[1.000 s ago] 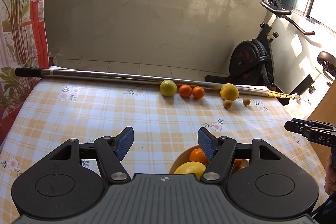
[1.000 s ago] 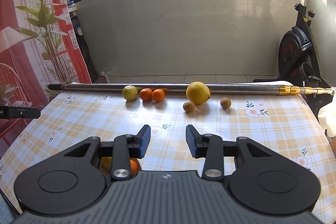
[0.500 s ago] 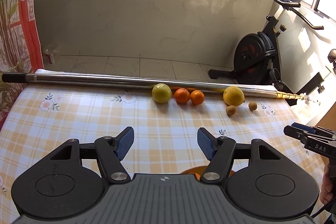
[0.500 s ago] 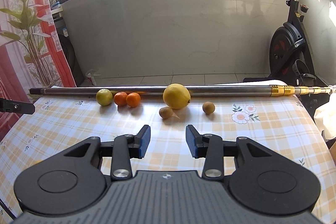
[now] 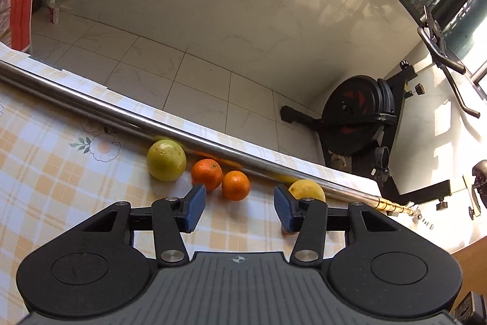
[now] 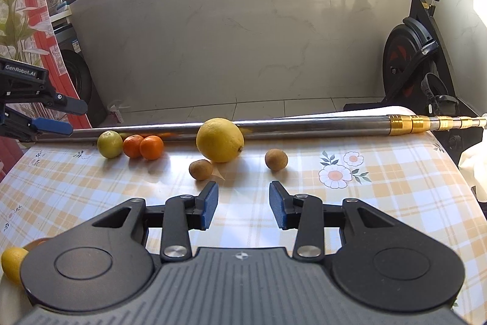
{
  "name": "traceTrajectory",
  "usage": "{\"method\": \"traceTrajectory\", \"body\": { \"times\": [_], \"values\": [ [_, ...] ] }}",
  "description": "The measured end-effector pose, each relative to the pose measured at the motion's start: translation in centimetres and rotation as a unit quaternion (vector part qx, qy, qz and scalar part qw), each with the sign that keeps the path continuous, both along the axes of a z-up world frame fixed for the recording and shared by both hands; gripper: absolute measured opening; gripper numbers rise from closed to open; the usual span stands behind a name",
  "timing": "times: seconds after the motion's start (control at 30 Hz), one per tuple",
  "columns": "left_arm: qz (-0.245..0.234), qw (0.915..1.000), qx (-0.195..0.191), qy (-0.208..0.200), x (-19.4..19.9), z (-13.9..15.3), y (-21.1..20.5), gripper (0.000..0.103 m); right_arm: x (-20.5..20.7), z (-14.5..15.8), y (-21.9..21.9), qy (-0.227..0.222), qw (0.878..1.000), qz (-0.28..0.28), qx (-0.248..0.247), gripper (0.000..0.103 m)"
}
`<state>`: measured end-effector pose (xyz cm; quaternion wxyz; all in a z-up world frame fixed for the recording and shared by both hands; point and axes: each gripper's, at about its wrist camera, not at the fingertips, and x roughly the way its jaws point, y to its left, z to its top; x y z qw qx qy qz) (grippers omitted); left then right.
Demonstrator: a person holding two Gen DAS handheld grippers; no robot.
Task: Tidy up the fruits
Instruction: 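Move both open tools back toward the remaining fruits by the pole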
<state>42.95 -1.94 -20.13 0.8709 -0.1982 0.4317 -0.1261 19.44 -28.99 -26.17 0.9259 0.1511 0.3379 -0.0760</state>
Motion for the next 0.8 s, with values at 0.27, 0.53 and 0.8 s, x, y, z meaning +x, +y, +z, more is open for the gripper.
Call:
{"method": "traceTrajectory", "body": {
  "times": [0.27, 0.53, 0.8],
  "values": [
    [0.008, 0.9989, 0.031, 0.033, 1.9, -3.8, -1.3, 0.047, -0.1, -1.4, -0.4, 0.005, 1.0, 0.006, 0.013, 0.041],
    [-0.001, 0.9982, 0.059, 0.01, -1.4, -1.3, 1.5, 0.047, -1.6, 0.8, -1.0, -0.022, 0.998, -0.007, 0.05, 0.041],
    [-0.008, 0.9986, 0.05, 0.014, -6.1, 3.1, 6.2, 0.047, -2.9, 4.5, -0.2, -0.061, 0.997, 0.001, 0.053, 0.041]
  ]
}}
